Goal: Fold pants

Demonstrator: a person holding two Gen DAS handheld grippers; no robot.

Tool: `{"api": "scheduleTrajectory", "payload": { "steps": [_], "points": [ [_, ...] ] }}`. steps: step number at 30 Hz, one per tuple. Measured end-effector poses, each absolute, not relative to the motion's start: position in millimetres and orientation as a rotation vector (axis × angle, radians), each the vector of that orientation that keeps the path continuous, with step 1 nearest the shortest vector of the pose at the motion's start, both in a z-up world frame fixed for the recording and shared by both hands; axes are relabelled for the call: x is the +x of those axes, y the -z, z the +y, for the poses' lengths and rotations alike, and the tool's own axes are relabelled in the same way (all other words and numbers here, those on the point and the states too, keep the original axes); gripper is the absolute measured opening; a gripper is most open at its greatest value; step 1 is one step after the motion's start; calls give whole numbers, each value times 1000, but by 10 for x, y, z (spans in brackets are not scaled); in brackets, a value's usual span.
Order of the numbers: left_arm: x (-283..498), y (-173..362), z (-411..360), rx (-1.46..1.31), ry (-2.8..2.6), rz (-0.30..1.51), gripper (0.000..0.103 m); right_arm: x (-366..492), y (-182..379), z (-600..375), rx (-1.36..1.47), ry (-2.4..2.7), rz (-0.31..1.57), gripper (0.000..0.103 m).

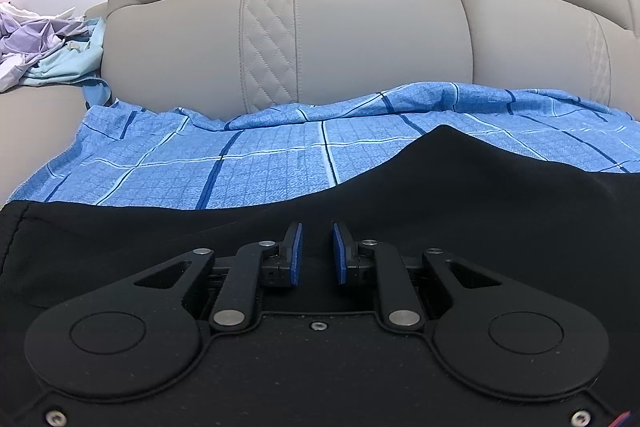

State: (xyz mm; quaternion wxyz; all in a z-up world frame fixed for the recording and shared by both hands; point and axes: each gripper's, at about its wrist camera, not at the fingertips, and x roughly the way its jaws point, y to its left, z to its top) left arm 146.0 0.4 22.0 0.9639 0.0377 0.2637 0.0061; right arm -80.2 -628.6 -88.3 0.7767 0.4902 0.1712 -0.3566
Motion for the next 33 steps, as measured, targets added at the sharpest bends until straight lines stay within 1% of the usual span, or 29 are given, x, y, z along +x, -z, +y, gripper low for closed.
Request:
{"api": "scheduleTrajectory", "payload": {
  "steps": [4, 7, 10, 11, 12, 13, 14, 16, 17, 20, 21, 22, 23, 24, 25, 26, 27, 28, 30, 31, 33],
  "points": [
    [1461, -221, 2, 76, -13, 535, 17, -693, 889, -6183, 1069, 675, 379, 72],
    [1460, -222, -1, 76, -13, 535, 17, -634, 884, -6169, 1014, 689, 407, 71],
    [1460, -222, -2, 77, -13, 536, 17, -644, 885, -6234, 1026, 680, 369, 69],
    [1460, -223, -4, 77, -13, 536, 17, -643, 879, -6272, 1040, 682, 369, 63],
    [1461, -223, -6, 77, -13, 536, 17, -637, 846, -6277, 1048, 697, 378, 46],
    [1460, -222, -4, 78, -13, 536, 17, -618, 806, -6257, 1030, 702, 390, 40],
    [1461, -223, -7, 78, -13, 536, 17, -579, 777, -6224, 1006, 691, 402, 37],
    [1460, -223, -4, 78, -13, 537, 17, -501, 789, -6179, 972, 665, 432, 39],
    [1461, -224, -2, 76, -13, 537, 17, -479, 827, -6185, 971, 678, 444, 49],
    [1462, -228, -8, 74, -13, 538, 17, -509, 898, -6245, 1023, 702, 374, 47],
    [1461, -228, -6, 75, -13, 539, 17, -528, 893, -6247, 1054, 697, 355, 37],
    [1460, -228, -6, 75, -13, 539, 17, -523, 862, -6215, 1040, 693, 356, 33],
    [1460, -228, -7, 76, -14, 539, 17, -494, 837, -6175, 996, 708, 380, 22],
    [1458, -228, -7, 76, -14, 538, 17, -425, 826, -6136, 921, 730, 426, 16],
    [1458, -229, -1, 75, -13, 539, 17, -375, 843, -6128, 884, 742, 452, 20],
    [1458, -230, 1, 73, -12, 540, 17, -372, 835, -6140, 890, 745, 444, 21],
    [1459, -232, 3, 70, -12, 541, 17, -389, 821, -6160, 921, 747, 431, 20],
    [1461, -234, 7, 66, -11, 541, 17, -410, 805, -6172, 952, 749, 412, 22],
    [1465, -238, 13, 57, -11, 542, 17, -442, 754, -6142, 970, 793, 398, 37],
    [1466, -239, 16, 53, -10, 542, 17, -453, 717, -6101, 961, 812, 402, 41],
    [1468, -240, 17, 48, -12, 542, 17, -527, 651, -5996, 967, 849, 393, 61]
  ]
}}
